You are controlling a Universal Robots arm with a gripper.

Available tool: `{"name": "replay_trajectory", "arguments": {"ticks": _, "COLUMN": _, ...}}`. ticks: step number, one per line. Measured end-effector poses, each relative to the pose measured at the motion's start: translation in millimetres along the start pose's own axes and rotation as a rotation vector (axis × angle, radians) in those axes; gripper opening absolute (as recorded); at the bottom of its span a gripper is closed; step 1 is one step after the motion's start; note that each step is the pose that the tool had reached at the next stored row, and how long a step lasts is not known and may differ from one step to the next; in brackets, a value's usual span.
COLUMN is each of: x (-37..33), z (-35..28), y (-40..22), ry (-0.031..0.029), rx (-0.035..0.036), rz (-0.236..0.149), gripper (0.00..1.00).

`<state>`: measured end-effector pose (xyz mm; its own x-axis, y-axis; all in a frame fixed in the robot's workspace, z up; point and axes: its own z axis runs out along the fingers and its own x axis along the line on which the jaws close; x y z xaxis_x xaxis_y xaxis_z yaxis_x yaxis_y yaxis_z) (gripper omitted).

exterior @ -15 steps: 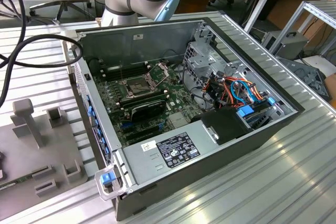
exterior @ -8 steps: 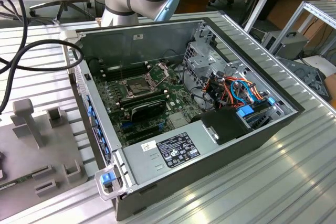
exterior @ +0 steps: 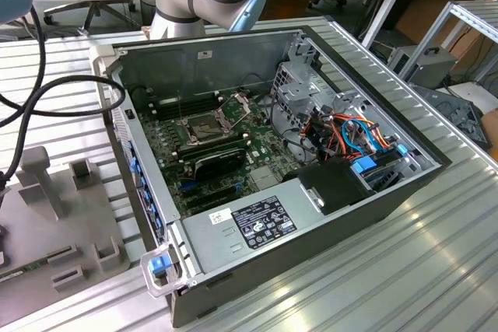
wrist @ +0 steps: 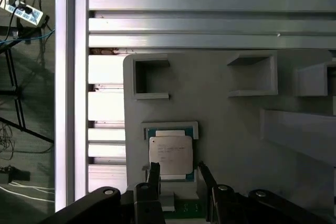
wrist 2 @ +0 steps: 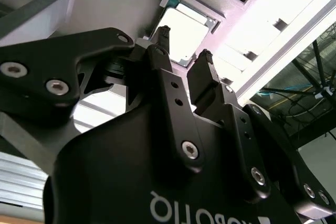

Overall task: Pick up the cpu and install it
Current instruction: 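Pick up the cpu and move it towards the insertion slot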

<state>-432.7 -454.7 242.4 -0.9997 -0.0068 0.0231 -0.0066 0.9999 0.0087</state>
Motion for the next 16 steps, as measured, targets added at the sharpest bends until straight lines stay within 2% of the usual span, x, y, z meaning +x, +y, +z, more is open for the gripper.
{"name": "replay_trajectory", "arguments": {"ticks": 5, "x": -0.1, "z": 4.4, "y": -0.1, "ry": 0.0001, "rx": 0.0001, "rz": 0.0, "gripper": 0.42}}
{"name": "replay_trajectory", "arguments": {"ticks": 13, "x": -0.1, "z": 4.8, "y": 0.0, "ry": 0.0, "rx": 0.0, "rz": 0.0, "gripper": 0.43}}
{"name": "replay_trajectory", "arguments": {"ticks": 14, "x": -0.1, "z": 4.8, "y": 0.0, "ry": 0.0, "rx": 0.0, "rz": 0.0, "gripper": 0.49}}
{"name": "replay_trajectory", "arguments": {"ticks": 15, "x": -0.1, "z": 4.8, "y": 0.0, "ry": 0.0001, "rx": 0.0, "rz": 0.0, "gripper": 0.61}}
{"name": "replay_trajectory", "arguments": {"ticks": 16, "x": -0.1, "z": 4.8, "y": 0.0, "ry": 0.0, "rx": 0.0, "rz": 0.0, "gripper": 0.67}}
